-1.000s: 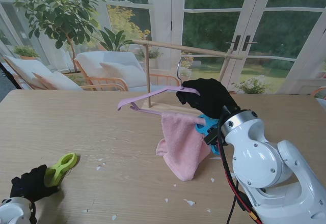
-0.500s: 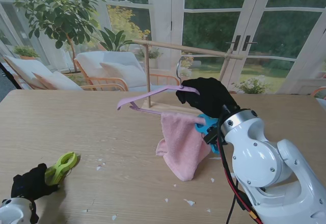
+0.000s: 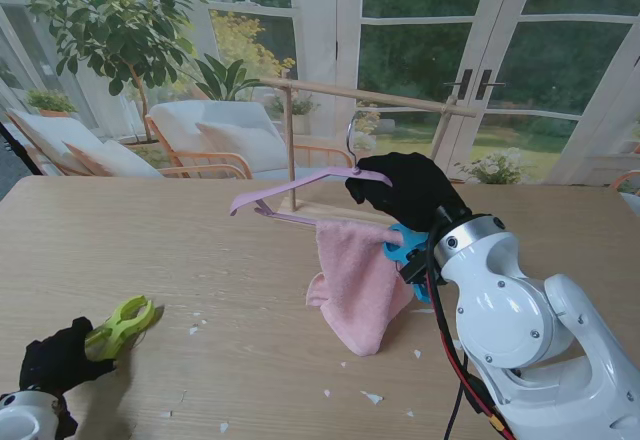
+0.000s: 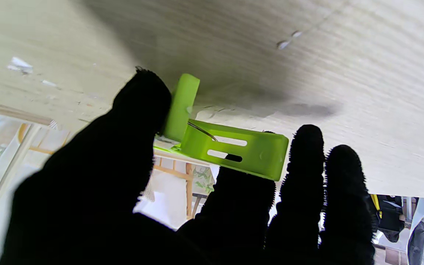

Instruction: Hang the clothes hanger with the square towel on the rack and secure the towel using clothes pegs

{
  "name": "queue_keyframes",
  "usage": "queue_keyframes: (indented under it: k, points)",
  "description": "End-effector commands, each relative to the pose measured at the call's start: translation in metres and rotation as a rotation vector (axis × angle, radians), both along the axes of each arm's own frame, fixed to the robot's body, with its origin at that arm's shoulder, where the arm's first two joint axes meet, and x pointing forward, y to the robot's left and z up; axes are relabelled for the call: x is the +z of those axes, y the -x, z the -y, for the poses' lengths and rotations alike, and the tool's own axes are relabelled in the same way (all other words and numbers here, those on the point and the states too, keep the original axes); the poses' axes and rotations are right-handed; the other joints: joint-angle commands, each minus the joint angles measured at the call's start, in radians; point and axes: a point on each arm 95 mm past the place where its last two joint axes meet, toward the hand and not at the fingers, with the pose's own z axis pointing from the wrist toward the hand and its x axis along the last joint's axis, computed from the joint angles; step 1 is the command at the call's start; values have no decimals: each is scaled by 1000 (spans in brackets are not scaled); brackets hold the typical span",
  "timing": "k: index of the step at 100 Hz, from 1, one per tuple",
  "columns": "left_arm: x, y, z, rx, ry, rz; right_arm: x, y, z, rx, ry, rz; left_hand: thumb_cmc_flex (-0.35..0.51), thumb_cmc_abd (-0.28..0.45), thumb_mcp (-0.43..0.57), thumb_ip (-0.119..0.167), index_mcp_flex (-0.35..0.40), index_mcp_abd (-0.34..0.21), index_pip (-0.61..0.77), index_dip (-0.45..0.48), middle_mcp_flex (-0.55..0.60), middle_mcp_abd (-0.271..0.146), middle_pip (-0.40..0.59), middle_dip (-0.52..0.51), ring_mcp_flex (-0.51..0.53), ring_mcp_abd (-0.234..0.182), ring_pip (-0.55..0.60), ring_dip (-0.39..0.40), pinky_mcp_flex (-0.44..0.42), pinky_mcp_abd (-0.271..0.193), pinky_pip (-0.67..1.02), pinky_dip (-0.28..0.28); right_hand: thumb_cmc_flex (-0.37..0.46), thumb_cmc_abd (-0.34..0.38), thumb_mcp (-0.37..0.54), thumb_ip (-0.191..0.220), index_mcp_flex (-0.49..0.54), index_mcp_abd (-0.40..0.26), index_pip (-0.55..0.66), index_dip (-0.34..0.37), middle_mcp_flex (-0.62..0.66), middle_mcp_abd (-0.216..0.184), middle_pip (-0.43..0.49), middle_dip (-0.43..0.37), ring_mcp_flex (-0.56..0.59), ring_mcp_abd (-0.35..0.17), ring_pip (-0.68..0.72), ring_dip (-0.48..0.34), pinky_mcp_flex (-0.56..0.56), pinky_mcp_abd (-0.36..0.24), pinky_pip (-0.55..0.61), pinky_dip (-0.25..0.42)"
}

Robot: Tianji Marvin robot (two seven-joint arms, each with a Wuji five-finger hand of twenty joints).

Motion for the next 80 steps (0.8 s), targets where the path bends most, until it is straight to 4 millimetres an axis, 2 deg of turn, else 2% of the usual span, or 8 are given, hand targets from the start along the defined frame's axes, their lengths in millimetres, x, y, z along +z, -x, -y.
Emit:
queue_keyframes:
  k: [1,33,80]
  points:
    - [8,1,4,-18,12,12,1,2,-3,7,-3,-6,261,97,164,19,69,-34,160,38,167,-106,159,98,12,32,10,6,-2,31,49,-7,-108,73,-257,-139,282,121,219,22,75,3,56,1,33,-12,156,33,52,-83,197,1075]
    - [47,-8,23,-154,69,104,-1,0,-4,0,1,-7,273,93,164,18,79,-36,169,33,182,-101,146,101,16,39,10,5,-3,38,51,-9,-109,73,-257,-139,283,122,218,22,75,3,57,0,33,-12,156,33,53,-84,197,1075]
    - [128,-27,86,-515,100,272,0,-15,-16,-139,39,-31,286,83,163,20,94,-42,182,33,210,-105,125,119,33,41,11,6,5,48,54,-9,-104,76,-262,-139,281,123,217,22,75,3,57,-2,34,-19,155,33,54,-95,197,1074]
